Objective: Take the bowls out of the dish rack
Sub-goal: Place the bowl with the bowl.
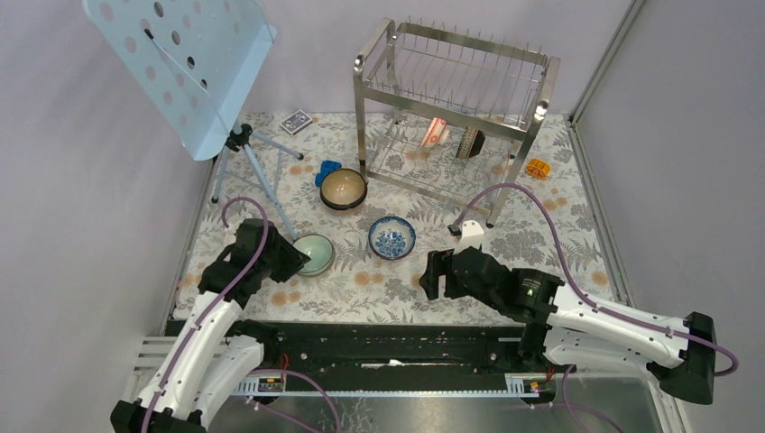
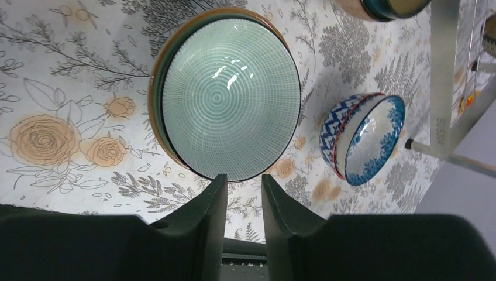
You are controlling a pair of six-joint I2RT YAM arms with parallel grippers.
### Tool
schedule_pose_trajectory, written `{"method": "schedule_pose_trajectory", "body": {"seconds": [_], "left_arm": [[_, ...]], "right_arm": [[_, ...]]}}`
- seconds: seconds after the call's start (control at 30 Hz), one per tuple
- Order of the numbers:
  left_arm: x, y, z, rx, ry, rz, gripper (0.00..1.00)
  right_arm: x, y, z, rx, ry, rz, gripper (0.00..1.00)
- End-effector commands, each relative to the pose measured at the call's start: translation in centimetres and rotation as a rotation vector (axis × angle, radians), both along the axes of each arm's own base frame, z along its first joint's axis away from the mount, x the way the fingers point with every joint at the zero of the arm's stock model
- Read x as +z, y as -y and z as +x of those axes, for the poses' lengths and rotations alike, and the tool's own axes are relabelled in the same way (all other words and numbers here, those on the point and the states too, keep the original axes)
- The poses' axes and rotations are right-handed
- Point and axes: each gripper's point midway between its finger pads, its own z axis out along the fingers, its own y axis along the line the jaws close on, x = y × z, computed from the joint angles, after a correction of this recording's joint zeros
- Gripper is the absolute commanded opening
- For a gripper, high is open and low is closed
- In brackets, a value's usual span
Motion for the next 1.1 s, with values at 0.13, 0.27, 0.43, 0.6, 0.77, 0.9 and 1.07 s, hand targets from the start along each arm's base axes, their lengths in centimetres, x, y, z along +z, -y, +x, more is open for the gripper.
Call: {"method": "schedule_pose_trajectory", "body": {"seconds": [0.13, 0.27, 0.43, 0.6, 0.77, 0.9, 1.07], "left_arm": [[-0.4, 2.0, 0.3, -0.057, 0.04, -0.098, 0.26], [-1.5, 2.5, 0.3, -0.06, 0.029, -0.127, 0.22], [-2.3, 2.3, 0.3, -0.054, 0.017, -0.116, 0.19], [-2.3, 2.3, 0.3, -0.054, 0.017, -0.115, 0.18], [-0.3, 2.2, 0.8, -0.057, 0.059, -0.112, 0.21], [1.7, -0.2, 2.0, 0.003, 0.118, 0.019, 0.29], [2.8, -2.9, 3.9, 0.072, 0.144, 0.181, 0.3]], "right_arm": [[1.5, -1.0, 0.4, 0.003, 0.019, 0.047, 0.84], [1.5, -1.0, 0.4, 0.003, 0.016, 0.047, 0.84], [1.4, -0.8, 0.3, 0.0, 0.014, 0.045, 0.84], [1.3, -0.8, 0.3, -0.001, 0.014, 0.046, 0.84], [1.2, -0.8, 0.3, 0.001, 0.013, 0.042, 0.84], [1.3, -0.6, 0.3, -0.003, 0.017, 0.043, 0.84], [1.2, -0.4, 0.2, -0.006, 0.016, 0.043, 0.84]]}}
